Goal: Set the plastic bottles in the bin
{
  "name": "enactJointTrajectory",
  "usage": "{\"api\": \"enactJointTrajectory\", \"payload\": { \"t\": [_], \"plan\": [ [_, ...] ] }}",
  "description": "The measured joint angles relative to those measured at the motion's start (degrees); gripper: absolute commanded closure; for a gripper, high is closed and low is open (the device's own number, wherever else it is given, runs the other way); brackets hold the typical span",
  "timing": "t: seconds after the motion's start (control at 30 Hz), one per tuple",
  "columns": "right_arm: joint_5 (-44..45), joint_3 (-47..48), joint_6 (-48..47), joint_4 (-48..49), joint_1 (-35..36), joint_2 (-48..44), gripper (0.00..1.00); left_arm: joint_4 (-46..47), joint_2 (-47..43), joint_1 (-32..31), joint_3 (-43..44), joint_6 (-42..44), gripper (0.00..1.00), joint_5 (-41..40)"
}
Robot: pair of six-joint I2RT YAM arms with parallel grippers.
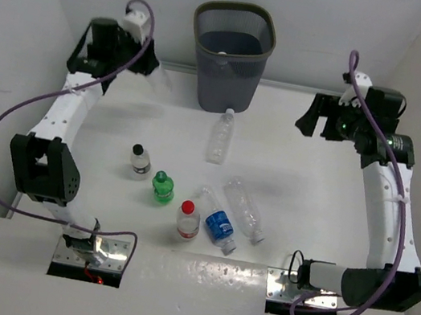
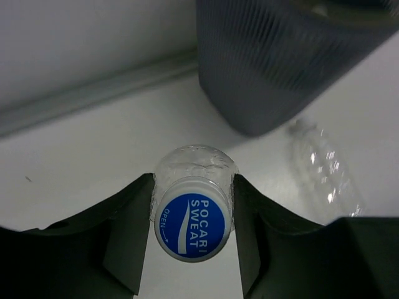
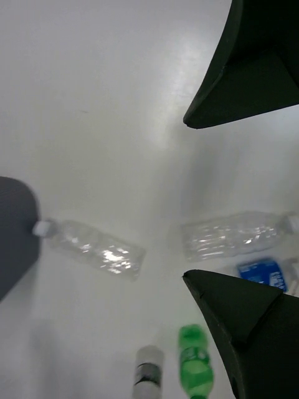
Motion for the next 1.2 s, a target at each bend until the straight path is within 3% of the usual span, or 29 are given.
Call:
{"api": "enactJointTrajectory", "payload": {
  "t": [0.23,0.4,0.57,0.77,0.83,0.87,0.9,0.93,1.2],
  "plan": [
    [0.15,-15.5,-6.4,-6.08,0.61,-0.85,0.1,10.91,-3.43,-4.13,26.56,-5.09,0.91,-3.54],
    [1.11,-20.37,-9.75,-8.76,1.81,-1.31,0.13,18.62,1.49,-10.8,40.41,-6.32,0.92,-5.01],
    [2.47,-25.7,-12.5,-8.98,3.89,-3.63,0.13,21.2,11.54,-14.29,46.49,-6.01,0.92,-7.87],
    [4.46,-30.08,-14.49,-10.73,7.45,-5.33,0.15,16.39,26.91,-15.3,46.84,-5.05,0.9,-10.99],
    [4.96,-31.04,-14.64,-10.8,8.98,-5.64,0.15,14.36,30.27,-15.47,46.66,-4.46,0.72,-11.69],
    [5.25,-31.52,-14.67,-10.97,9.9,-5.7,0.17,13.53,31.41,-15.63,46.66,-4.09,0.38,-12.15],
    [5.62,-32.02,-14.62,-11.04,10.86,-5.7,0.17,12.81,32.2,-15.78,46.66,-3.63,0.24,-12.7],
    [5.9,-32.46,-14.58,-11.13,11.67,-5.68,0.17,12.15,32.59,-15.93,46.66,-2.91,0.0,-13.14],
    [9.57,-31.76,-11.15,-9.42,17.07,1.55,0.22,11.87,30.01,-17.53,46.71,-1.49,0.0,-16.46]
  ]
}}
